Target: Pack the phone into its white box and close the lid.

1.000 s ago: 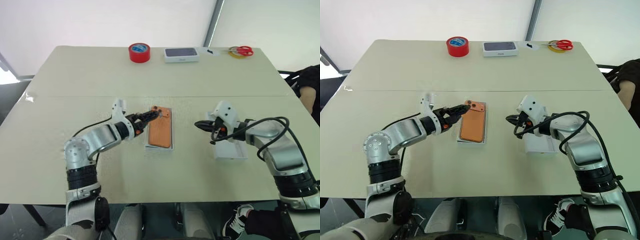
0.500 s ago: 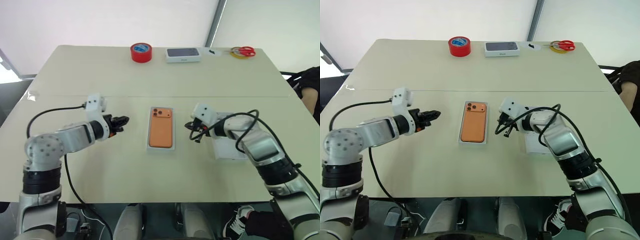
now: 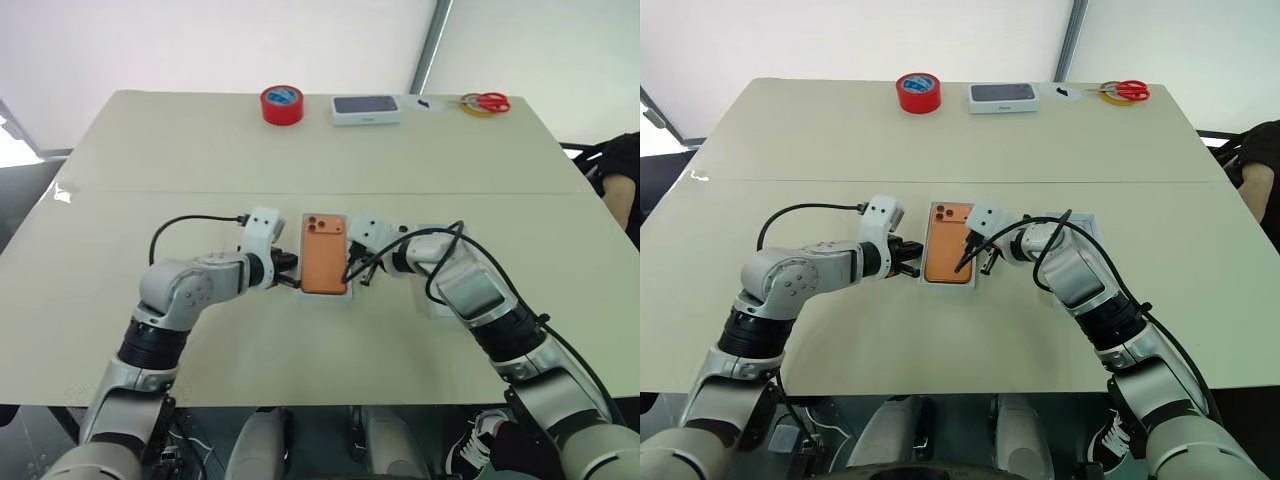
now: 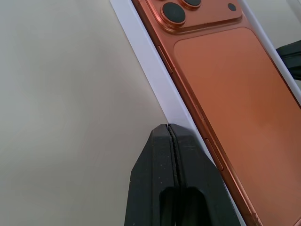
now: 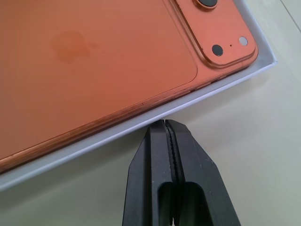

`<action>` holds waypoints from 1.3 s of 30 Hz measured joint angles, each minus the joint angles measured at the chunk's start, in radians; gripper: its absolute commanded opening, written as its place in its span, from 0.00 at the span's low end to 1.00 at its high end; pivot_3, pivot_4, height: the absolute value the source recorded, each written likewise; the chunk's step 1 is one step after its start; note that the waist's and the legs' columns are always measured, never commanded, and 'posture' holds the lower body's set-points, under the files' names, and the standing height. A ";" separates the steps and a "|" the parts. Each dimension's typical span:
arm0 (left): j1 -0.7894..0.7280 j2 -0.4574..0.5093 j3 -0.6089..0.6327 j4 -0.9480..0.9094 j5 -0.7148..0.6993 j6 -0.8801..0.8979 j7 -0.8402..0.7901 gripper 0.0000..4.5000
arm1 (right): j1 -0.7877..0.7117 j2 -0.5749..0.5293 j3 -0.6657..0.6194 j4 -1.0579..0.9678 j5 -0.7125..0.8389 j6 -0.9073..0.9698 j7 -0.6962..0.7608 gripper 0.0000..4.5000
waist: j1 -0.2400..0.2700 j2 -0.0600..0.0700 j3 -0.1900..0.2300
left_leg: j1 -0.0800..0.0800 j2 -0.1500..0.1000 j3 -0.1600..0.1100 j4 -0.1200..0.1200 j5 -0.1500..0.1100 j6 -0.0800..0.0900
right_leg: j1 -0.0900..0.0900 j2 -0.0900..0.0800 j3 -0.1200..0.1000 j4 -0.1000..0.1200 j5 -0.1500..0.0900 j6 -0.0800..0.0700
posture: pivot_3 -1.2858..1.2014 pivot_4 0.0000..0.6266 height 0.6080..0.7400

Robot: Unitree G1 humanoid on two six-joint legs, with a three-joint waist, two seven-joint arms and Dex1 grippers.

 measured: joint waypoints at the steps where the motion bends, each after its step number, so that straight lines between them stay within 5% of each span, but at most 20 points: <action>1: -0.003 -0.011 0.000 0.000 0.005 0.008 -0.010 0.01 | 0.006 -0.013 -0.001 -0.013 -0.001 0.006 0.004 0.00 | 0.001 0.000 0.000 | 0.000 0.000 0.000 0.000 0.000 0.000 | 0.000 0.000 0.000 0.000 0.000 0.000 | 0.52 0.24 0.94; 16: -0.088 -0.233 -0.116 0.097 0.089 0.091 -0.209 0.01 | 0.282 -0.338 -0.167 -0.322 0.021 0.136 0.103 0.00 | -0.002 0.001 0.000 | 0.000 0.000 0.000 0.000 -0.002 0.003 | 0.000 0.000 0.000 0.000 -0.002 0.000 | 0.52 0.24 0.94; 31: -0.091 -0.278 -0.067 0.109 0.147 0.118 -0.276 0.01 | 0.321 -0.387 -0.210 -0.358 0.066 0.161 0.138 0.00 | -0.002 0.001 0.000 | 0.000 0.001 0.000 0.001 -0.002 0.003 | -0.001 0.000 0.000 0.000 -0.002 0.000 | 0.52 0.24 0.94; 34: -0.068 -0.252 -0.026 0.018 0.120 0.154 -0.295 0.00 | 0.322 -0.437 -0.263 -0.389 0.139 0.181 0.201 0.21 | -0.003 0.001 0.000 | 0.000 0.001 0.000 0.001 -0.002 0.003 | -0.001 0.000 0.000 0.000 -0.002 0.001 | 0.52 0.24 0.94; 38: -0.003 -0.201 0.032 -0.087 0.085 0.193 -0.312 0.00 | 0.322 -0.497 -0.338 -0.407 0.207 0.190 0.250 0.63 | -0.004 0.001 0.000 | 0.000 0.002 0.000 0.000 -0.002 0.003 | -0.001 0.001 0.000 0.000 -0.003 0.000 | 0.52 0.24 0.94; 39: 0.018 -0.174 0.046 -0.111 0.082 0.199 -0.316 0.00 | 0.321 -0.510 -0.356 -0.407 0.219 0.191 0.256 0.63 | -0.004 0.001 0.000 | 0.000 0.002 0.000 0.001 -0.002 0.003 | -0.001 0.001 0.000 0.000 -0.003 0.000 | 0.52 0.24 0.94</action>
